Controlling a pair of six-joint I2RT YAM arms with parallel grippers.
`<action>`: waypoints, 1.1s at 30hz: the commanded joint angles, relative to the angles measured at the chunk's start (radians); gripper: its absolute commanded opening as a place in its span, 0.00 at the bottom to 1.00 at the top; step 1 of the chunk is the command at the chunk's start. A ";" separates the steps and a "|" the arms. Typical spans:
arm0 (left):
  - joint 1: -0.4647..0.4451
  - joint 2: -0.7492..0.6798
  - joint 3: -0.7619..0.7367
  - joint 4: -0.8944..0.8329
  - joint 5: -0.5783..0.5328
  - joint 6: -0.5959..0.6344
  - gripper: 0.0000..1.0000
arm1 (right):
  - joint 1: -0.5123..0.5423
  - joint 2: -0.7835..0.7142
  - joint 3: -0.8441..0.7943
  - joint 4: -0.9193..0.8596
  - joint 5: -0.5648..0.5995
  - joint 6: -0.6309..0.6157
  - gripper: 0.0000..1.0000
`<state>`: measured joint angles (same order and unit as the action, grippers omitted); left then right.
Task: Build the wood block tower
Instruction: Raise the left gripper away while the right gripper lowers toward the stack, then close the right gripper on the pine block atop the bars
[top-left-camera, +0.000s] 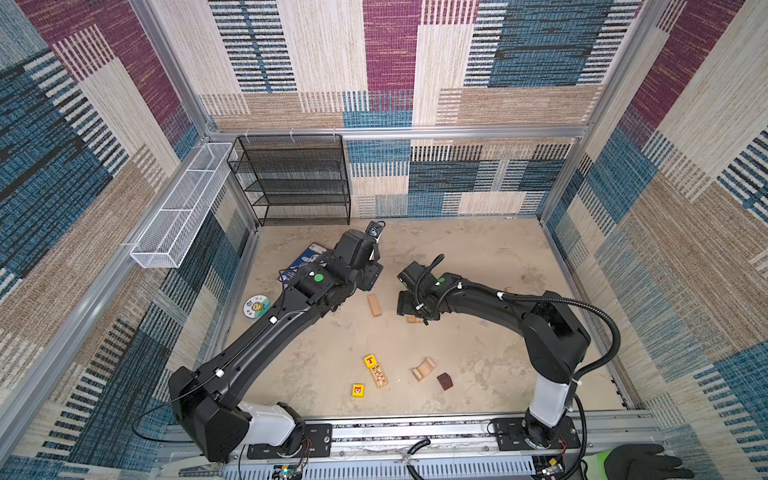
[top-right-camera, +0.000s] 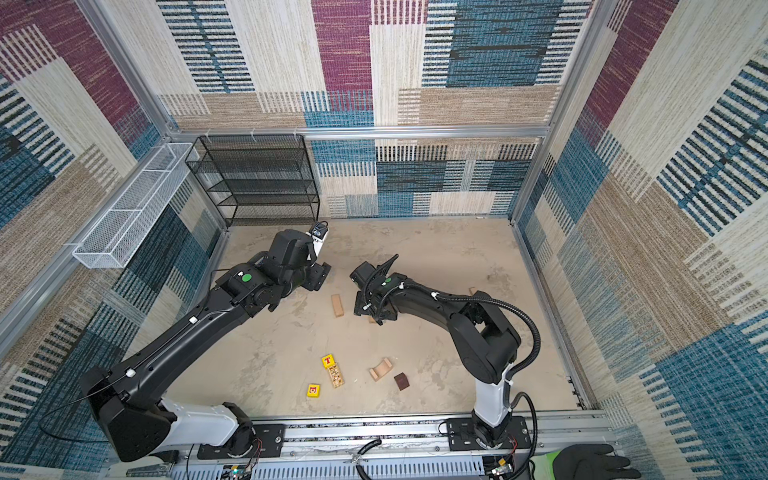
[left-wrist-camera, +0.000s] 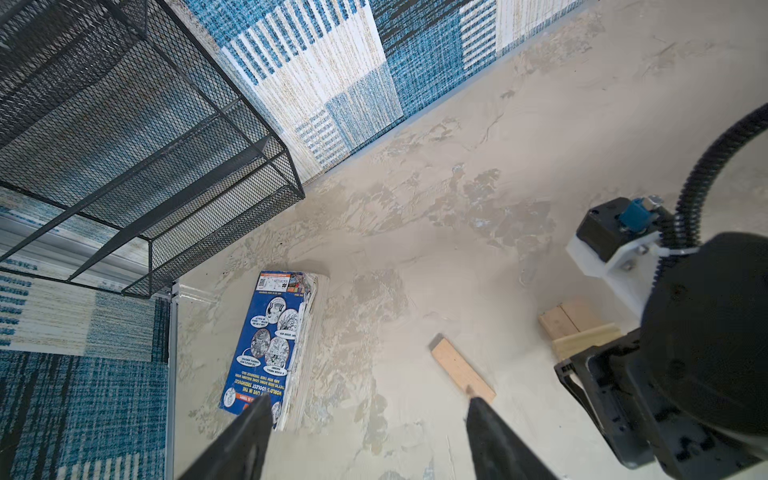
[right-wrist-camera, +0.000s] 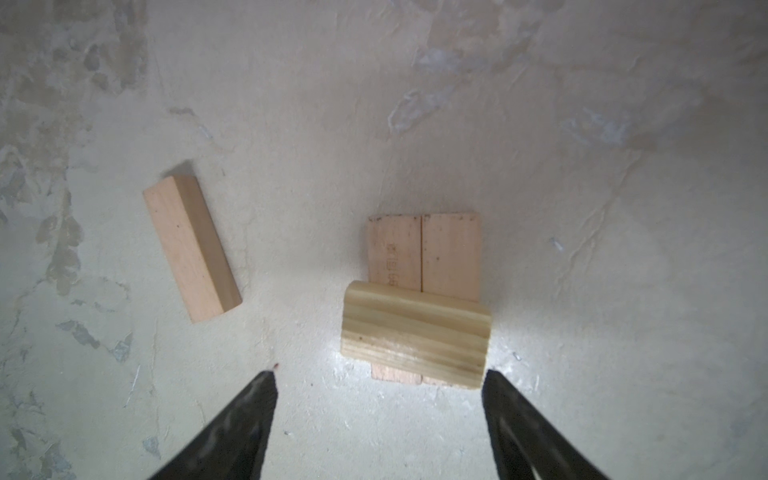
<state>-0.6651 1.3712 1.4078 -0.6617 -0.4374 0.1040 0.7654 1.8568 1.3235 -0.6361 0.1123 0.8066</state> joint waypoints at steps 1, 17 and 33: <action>0.002 -0.007 -0.003 0.011 0.011 0.006 0.78 | 0.003 0.007 0.011 -0.024 0.056 0.020 0.80; 0.001 -0.008 -0.005 0.011 0.011 0.011 0.78 | 0.006 0.048 0.036 -0.033 0.066 0.023 0.78; 0.001 -0.010 -0.006 0.010 -0.003 0.017 0.78 | 0.008 0.079 0.060 -0.048 0.079 0.006 0.76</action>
<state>-0.6651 1.3670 1.4044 -0.6621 -0.4381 0.1047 0.7727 1.9312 1.3758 -0.6781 0.1860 0.8158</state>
